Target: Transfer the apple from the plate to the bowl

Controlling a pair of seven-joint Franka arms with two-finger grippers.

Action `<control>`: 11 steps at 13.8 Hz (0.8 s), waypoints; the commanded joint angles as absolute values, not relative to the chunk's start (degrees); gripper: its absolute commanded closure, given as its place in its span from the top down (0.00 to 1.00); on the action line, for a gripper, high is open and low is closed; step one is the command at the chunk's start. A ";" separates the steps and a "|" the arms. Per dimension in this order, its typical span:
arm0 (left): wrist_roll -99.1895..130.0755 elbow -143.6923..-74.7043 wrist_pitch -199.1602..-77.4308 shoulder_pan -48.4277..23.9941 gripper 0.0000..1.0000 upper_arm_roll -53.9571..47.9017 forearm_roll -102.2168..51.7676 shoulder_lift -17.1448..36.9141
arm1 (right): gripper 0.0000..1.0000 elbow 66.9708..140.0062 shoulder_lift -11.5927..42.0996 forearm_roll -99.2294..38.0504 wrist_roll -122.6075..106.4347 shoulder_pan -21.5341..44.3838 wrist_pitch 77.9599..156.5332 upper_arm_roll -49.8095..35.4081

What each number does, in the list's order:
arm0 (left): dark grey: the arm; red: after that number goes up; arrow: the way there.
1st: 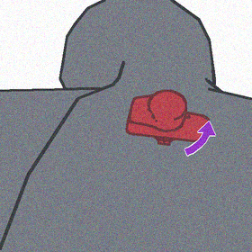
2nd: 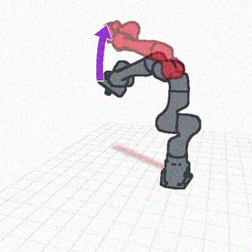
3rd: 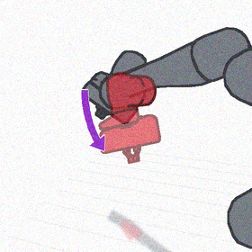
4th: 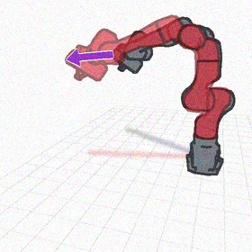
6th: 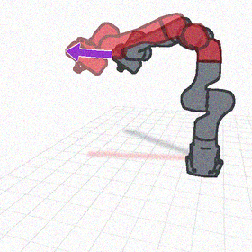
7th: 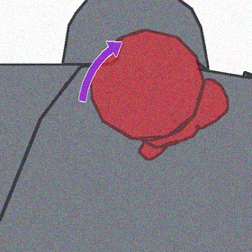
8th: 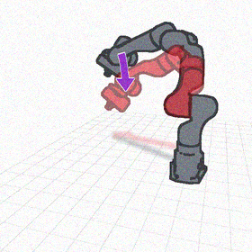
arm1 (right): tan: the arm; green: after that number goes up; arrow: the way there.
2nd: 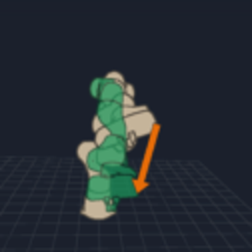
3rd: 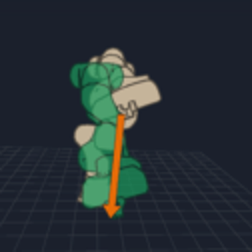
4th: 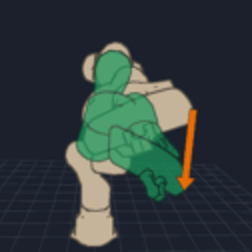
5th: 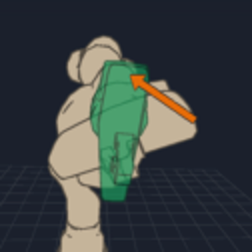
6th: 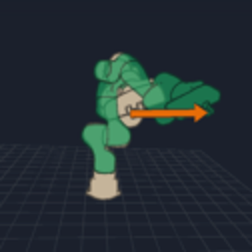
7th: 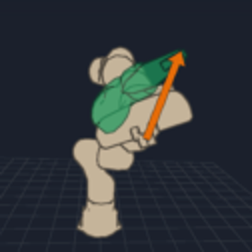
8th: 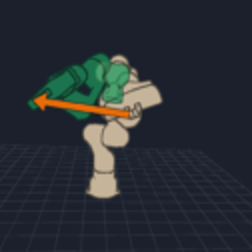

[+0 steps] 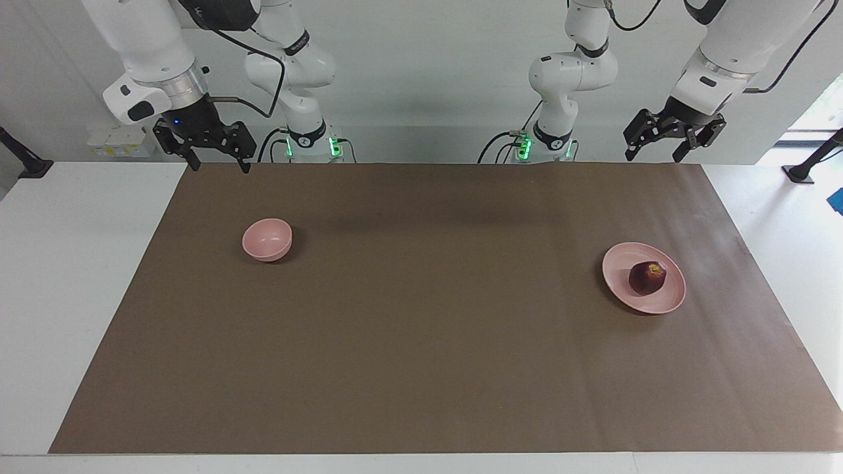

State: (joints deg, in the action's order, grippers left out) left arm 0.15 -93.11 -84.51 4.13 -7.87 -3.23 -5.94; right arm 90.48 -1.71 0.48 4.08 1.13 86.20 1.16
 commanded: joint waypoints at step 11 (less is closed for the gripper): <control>-0.53 -93.16 -85.69 4.22 1.00 -7.82 -2.90 -6.50 | 1.00 91.58 -2.81 -0.09 4.83 0.35 86.66 0.97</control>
State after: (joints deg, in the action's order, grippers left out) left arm 0.13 -93.11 -84.81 4.13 -7.87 -3.23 -5.94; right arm 90.48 -1.71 0.48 4.11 1.10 86.20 1.19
